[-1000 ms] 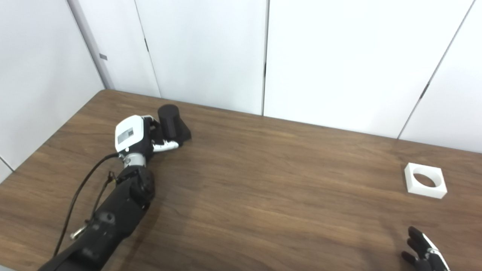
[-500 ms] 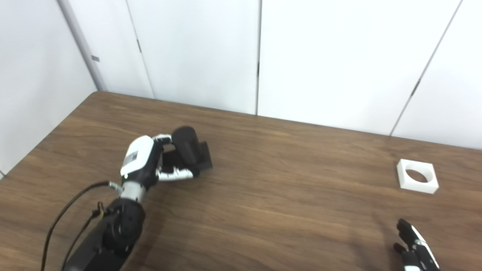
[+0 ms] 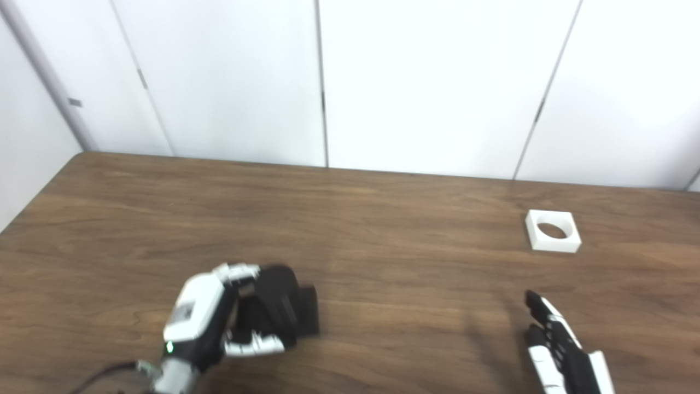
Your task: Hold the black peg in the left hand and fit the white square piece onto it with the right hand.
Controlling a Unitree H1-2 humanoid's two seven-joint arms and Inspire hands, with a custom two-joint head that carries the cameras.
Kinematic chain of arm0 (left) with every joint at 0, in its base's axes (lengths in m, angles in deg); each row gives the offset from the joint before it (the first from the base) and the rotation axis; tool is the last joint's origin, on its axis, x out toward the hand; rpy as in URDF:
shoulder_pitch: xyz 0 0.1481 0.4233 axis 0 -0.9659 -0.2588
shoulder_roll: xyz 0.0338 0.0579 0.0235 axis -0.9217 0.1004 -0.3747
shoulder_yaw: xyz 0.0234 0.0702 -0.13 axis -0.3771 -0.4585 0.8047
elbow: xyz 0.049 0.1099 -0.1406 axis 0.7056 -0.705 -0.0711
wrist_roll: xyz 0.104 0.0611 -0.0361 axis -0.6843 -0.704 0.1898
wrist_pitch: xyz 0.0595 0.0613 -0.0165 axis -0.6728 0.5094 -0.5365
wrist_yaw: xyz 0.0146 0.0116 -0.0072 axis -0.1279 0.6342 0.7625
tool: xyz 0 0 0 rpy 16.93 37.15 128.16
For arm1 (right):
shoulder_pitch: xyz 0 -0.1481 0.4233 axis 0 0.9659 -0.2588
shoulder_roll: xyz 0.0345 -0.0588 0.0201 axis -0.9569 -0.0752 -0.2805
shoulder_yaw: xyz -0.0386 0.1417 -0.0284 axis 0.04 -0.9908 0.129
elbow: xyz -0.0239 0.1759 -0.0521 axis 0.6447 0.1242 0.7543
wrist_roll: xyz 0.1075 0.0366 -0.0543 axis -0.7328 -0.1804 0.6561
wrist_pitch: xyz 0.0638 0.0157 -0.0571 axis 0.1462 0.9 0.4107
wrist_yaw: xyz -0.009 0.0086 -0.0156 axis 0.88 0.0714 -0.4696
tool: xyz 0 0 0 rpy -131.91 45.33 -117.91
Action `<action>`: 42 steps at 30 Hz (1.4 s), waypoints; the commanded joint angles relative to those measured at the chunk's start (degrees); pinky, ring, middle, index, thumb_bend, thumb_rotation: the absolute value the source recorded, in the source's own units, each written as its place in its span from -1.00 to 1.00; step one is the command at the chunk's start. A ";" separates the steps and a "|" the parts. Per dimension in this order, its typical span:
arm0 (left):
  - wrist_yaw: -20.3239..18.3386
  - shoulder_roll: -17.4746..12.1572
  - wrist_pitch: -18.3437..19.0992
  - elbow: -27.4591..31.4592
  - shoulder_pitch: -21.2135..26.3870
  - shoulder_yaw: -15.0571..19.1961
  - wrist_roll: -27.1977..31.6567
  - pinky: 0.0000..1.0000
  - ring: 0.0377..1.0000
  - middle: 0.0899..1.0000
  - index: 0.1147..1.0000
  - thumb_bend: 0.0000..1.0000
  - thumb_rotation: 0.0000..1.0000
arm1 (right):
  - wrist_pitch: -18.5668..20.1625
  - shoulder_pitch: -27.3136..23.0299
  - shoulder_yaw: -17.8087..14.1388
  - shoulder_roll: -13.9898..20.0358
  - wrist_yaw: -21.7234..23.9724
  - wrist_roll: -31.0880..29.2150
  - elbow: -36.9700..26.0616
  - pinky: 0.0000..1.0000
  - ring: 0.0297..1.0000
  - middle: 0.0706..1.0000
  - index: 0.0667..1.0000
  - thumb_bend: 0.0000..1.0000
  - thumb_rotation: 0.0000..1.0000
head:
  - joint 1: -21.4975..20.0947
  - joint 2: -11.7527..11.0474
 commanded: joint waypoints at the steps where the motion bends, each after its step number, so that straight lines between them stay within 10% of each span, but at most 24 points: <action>1: 0.70 0.28 -2.58 2.94 0.06 -0.66 -2.29 0.76 0.61 0.46 -0.17 0.04 -0.91 | -0.41 -0.19 0.03 -0.84 -0.72 0.93 -2.63 0.82 0.81 0.76 0.70 0.00 0.83 | -1.12 0.85; 25: -4.17 3.59 -4.36 -2.12 -3.28 -6.41 -12.55 0.71 0.62 0.45 -0.17 0.04 -0.90 | 2.92 -0.30 0.69 -1.11 -0.97 1.22 -4.79 0.79 0.79 0.75 0.69 0.16 0.84 | -5.06 5.06; 36: -4.58 3.93 -4.18 -3.78 -2.77 -6.21 -13.01 0.72 0.63 0.45 -0.17 0.04 -0.90 | 6.35 -3.07 -1.38 2.65 -0.58 2.96 -9.12 0.67 0.73 0.72 0.67 0.05 0.36 | -8.23 6.05; 42: -4.79 3.99 -3.88 -4.61 -2.78 -5.96 -12.54 0.71 0.64 0.46 -0.17 0.04 -0.90 | 13.31 -10.18 -3.99 9.63 2.09 8.92 -11.00 0.75 0.73 0.69 0.64 0.32 -0.41 | -10.90 5.76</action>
